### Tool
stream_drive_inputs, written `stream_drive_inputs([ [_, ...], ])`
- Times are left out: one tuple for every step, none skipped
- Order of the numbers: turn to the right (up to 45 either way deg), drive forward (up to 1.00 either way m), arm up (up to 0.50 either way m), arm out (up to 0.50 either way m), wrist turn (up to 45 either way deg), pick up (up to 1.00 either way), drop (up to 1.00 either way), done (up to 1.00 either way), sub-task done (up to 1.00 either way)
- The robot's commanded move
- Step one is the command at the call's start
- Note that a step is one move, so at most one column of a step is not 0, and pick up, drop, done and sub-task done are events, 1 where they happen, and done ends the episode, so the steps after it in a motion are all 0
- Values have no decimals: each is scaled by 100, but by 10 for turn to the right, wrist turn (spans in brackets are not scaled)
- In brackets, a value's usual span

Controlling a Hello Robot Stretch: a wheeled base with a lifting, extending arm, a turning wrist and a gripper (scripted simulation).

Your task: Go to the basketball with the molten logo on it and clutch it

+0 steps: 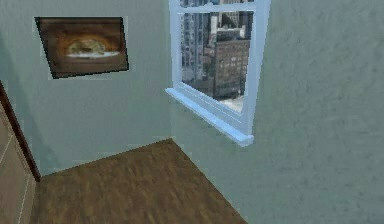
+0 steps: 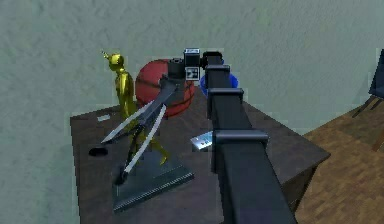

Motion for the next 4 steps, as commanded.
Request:
stream_drive_inputs([
  [0, 0, 0, 0, 450, 0, 0, 0, 0],
  [0, 0, 0, 0, 450, 0, 0, 0, 0],
  [0, 0, 0, 0, 180, 0, 0, 0, 0],
  [0, 0, 0, 4, 0, 0, 0, 0, 0],
])
